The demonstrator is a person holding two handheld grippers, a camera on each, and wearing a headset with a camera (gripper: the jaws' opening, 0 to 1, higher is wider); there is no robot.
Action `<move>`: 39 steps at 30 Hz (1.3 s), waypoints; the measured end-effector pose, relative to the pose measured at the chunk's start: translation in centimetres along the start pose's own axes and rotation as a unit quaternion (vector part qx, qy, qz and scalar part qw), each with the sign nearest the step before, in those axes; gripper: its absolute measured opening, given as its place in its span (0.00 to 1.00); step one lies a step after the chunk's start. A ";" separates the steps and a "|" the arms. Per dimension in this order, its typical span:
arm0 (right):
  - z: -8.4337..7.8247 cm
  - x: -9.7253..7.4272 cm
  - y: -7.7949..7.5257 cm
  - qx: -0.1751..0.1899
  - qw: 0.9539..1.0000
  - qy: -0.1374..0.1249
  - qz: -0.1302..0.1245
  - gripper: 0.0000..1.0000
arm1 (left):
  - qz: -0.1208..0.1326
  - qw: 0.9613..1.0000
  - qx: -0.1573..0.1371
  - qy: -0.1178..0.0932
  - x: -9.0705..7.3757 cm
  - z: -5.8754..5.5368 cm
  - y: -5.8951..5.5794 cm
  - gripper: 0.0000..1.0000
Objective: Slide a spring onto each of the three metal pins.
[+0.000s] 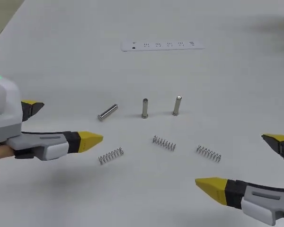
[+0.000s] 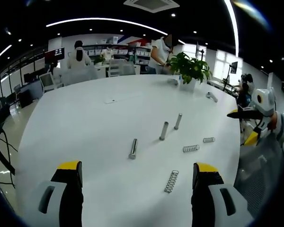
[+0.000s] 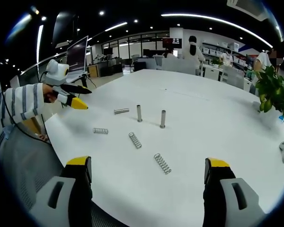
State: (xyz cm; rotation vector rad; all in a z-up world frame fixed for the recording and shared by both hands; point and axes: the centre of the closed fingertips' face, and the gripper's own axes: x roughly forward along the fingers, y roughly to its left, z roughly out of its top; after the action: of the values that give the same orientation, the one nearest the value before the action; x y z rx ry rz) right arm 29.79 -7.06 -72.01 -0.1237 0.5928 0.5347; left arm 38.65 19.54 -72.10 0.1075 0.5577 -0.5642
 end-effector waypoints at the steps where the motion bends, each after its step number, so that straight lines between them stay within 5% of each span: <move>1: 0.0 0.0 0.0 0.000 1.000 0.001 0.000 0.98 | 0.000 1.000 0.001 0.000 0.1 0.0 0.1 0.93; 11: 0.0 0.1 0.0 0.003 1.000 0.000 -0.003 0.98 | -0.005 1.000 -0.002 -0.001 1.4 0.7 0.9 0.93; 19: 0.0 0.3 0.4 0.006 1.000 -0.001 0.000 0.99 | -0.002 0.999 0.027 0.037 2.6 -0.5 1.1 0.90; 39: -0.6 0.2 -0.1 0.016 1.000 0.010 -0.006 1.00 | -0.009 0.999 0.020 0.039 5.6 1.3 1.0 0.74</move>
State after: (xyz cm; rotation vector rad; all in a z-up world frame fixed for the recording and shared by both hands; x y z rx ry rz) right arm 29.73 -7.23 -72.61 -0.1021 0.6191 0.5131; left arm 43.68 17.43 -74.03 0.1627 0.6241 -0.5914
